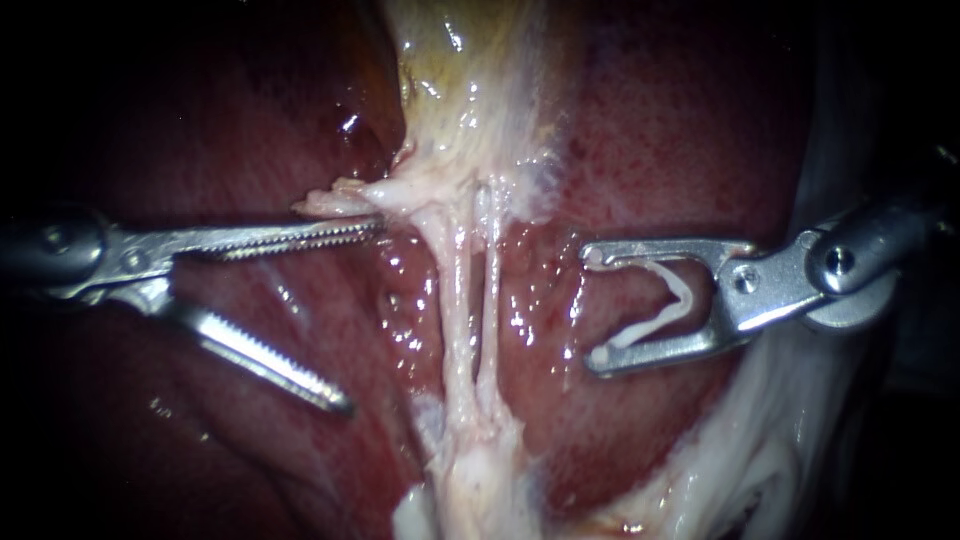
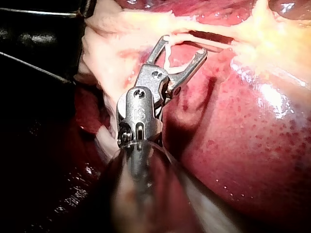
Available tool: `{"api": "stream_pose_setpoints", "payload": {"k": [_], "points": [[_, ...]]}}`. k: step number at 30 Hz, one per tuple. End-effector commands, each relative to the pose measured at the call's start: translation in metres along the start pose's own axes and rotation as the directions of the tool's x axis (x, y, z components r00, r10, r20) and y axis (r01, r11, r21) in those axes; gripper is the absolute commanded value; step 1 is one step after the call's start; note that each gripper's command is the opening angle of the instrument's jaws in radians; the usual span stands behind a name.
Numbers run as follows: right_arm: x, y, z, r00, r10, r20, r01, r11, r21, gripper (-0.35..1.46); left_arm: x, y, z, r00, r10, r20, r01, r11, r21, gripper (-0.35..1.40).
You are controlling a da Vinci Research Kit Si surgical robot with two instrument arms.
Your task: Grabbing gallbladder
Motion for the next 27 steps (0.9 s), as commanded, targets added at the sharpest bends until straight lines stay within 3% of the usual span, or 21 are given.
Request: {"api": "stream_pose_setpoints", "payload": {"k": [1, 7, 10, 14, 19, 22, 27], "points": [[0.0, 0.0, 0.0, 1.0, 0.0, 0.0, 0.0, 1.0, 0.0, 0.5, 0.0002, -0.0002, -0.0003, 1.0, -0.001, -0.001, 0.001, 1.0, -0.003, 1.21], [0.0, 0.0, 0.0, 1.0, 0.0, 0.0, 0.0, 1.0, 0.0, 0.5, 0.0023, -0.0026, -0.0023, 0.9997, -0.025, 0.002, 0.025, 0.999, 0.037, 1.21], [0.0, 0.0, 0.0, 1.0, 0.0, 0.0, 0.0, 1.0, 0.0, 0.5, 0.0027, -0.0041, -0.0026, 0.9991, -0.032, 0.029, 0.031, 0.999, 0.038, 1.2], [0.0, 0.0, 0.0, 1.0, 0.0, 0.0, 0.0, 1.0, 0.0, 0.5, 0.0014, -0.0059, -0.0016, 0.9964, -0.03, 0.079, 0.028, 0.999, 0.037, 1.18], [0.0, 0.0, 0.0, 1.0, 0.0, 0.0, 0.0, 1.0, 0.0, 0.5, -0.0014, -0.008, 0.0004, 0.9927, -0.026, 0.118, 0.021, 0.999, 0.04, 1.06], [0.0, 0.0, 0.0, 1.0, 0.0, 0.0, 0.0, 1.0, 0.001, 0.5, -0.0024, -0.0086, 0.0008, 0.9915, -0.044, 0.123, 0.039, 0.998, 0.042, 0.89], [0.0, 0.0, -0.0001, 1.0, 0.0, 0.0, 0.0, 1.0, 0.001, 0.5, -0.0022, -0.0088, 0.0005, 0.9895, -0.075, 0.123, 0.07, 0.997, 0.044, 0.63]]}}
